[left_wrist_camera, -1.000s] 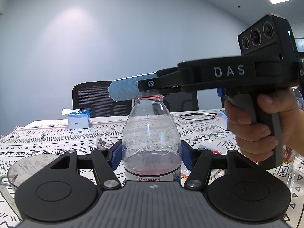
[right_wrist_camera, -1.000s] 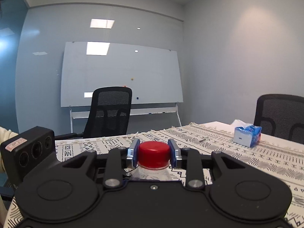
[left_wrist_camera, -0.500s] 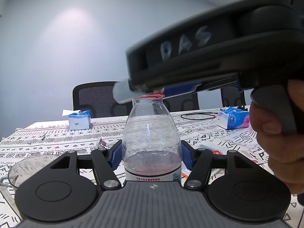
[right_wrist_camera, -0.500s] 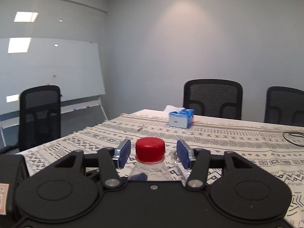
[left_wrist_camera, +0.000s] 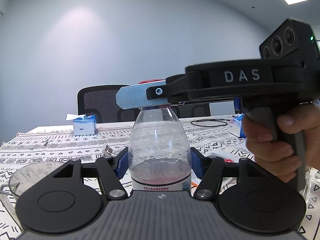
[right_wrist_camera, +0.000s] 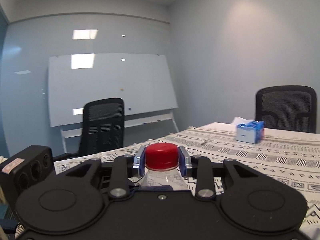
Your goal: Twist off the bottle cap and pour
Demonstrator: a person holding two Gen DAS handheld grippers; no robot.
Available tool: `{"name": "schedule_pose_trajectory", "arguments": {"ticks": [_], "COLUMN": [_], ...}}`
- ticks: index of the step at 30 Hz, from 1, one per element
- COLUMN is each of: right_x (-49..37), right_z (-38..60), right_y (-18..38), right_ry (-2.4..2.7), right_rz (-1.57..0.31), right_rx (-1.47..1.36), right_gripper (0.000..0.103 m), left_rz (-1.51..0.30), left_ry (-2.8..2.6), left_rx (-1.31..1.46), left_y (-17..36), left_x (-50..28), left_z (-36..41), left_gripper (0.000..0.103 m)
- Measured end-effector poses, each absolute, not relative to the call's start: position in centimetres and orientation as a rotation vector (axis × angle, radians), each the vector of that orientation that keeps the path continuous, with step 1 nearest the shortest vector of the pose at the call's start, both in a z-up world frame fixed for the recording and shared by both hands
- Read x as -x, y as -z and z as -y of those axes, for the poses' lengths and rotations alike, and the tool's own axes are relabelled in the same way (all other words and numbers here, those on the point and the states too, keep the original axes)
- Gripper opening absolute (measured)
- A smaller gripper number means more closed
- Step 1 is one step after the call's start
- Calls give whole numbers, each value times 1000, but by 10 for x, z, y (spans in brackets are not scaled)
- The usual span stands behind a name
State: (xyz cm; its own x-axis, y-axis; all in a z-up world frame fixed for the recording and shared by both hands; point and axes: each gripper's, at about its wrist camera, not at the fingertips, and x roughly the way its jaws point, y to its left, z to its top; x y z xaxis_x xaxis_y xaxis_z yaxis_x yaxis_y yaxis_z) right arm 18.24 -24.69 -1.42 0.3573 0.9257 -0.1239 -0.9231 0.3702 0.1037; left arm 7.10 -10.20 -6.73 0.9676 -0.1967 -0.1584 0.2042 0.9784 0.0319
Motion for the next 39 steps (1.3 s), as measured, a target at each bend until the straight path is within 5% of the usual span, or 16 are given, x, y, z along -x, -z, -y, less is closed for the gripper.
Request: {"name": "schedule_pose_trajectory", "arguments": {"ticks": [11,15,21,23,26,39], "right_x": [-192,-167,-129,-120,-117,-167], "right_z": [257,254,237,231,224,265], "right_y": [7,4,-7,-7,-3,5], "right_ry": [-1243,-1031,-886,-824,-762,-1163], "right_rz": [-185,-184,-209,-177,-129,-90], "right_rx": [-44,-87,-81,-39,21,13], "right_gripper": [36,64,65,64,34,33], "left_rz": [-157,-157,-155,-154,-156,-158], "left_ry": [215,213,208,205,199,215], "left_rx": [-56,-63,-75,-77,-66,-76], "left_y": [68,68,68,69,68,69], "left_x": [-71,-72,-71,-71,-71,-69], "left_z": [104,106,108,109,108,111], "left_gripper": [59,59,59,59,59,59]}}
